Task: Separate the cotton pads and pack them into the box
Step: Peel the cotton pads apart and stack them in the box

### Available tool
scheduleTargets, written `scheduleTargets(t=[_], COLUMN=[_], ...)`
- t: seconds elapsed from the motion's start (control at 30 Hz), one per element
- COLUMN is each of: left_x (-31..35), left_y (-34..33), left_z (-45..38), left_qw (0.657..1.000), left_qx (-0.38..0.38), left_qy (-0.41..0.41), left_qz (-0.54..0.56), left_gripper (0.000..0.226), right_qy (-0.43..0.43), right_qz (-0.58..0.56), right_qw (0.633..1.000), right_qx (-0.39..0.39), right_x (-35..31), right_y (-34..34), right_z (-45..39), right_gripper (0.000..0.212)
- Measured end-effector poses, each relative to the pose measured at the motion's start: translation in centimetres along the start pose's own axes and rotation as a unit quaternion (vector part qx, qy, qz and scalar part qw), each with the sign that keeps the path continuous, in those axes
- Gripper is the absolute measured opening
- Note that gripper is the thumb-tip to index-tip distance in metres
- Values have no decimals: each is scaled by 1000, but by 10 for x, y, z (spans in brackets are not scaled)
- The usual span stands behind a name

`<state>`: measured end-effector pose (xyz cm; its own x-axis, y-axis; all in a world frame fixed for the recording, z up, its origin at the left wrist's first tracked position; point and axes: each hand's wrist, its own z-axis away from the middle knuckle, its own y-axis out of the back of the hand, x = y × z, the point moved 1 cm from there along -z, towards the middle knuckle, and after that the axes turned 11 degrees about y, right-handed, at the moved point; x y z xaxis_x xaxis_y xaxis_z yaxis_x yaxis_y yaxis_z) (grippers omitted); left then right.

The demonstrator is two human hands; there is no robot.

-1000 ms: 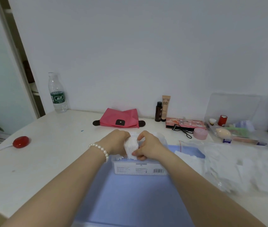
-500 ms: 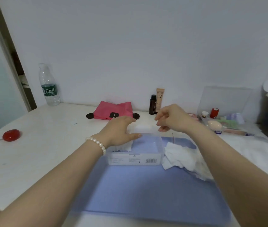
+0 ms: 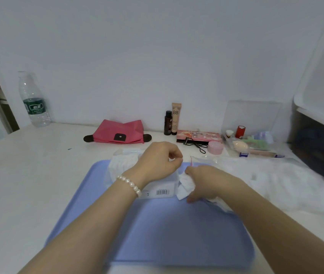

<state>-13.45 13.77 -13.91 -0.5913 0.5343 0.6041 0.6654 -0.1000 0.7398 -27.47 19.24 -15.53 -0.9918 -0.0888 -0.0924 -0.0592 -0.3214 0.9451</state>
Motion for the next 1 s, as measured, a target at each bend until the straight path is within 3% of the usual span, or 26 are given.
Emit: scheduleTargets(t=[0.07,0.23,0.4,0.53,0.63,0.87,1.0], left_x=[-2,-6,-11,-12,-13,-17,0], left_y=[-2,-2,-3,-4,-6,-8,-15], left_z=[0,-3,-3,-3,-2,2,10], left_qw=[1000,995,982,974,961,953,958], left_qx=[2,26,47,45,58,43,-6], left_qy=[5,26,56,62,67,91,84], left_qz=[16,88,175,215,261,286,274], left_gripper=[12,10,14,15,11,11,17], right_qy=[7,2,-44,-61,-54,-36,-13], right_qz=[-13,-17,-19,-121,-178,-199,-266], right_qw=[999,996,974,937,901,910,886], right_qx=[34,90,221,322,392,362,381], right_x=[2,14,22,26,31,36,31], right_y=[3,15,28,43,50,51,50], right_z=[-1,-6,-2,8,14,17,14], right_gripper=[31,12,34,16,15,10,23])
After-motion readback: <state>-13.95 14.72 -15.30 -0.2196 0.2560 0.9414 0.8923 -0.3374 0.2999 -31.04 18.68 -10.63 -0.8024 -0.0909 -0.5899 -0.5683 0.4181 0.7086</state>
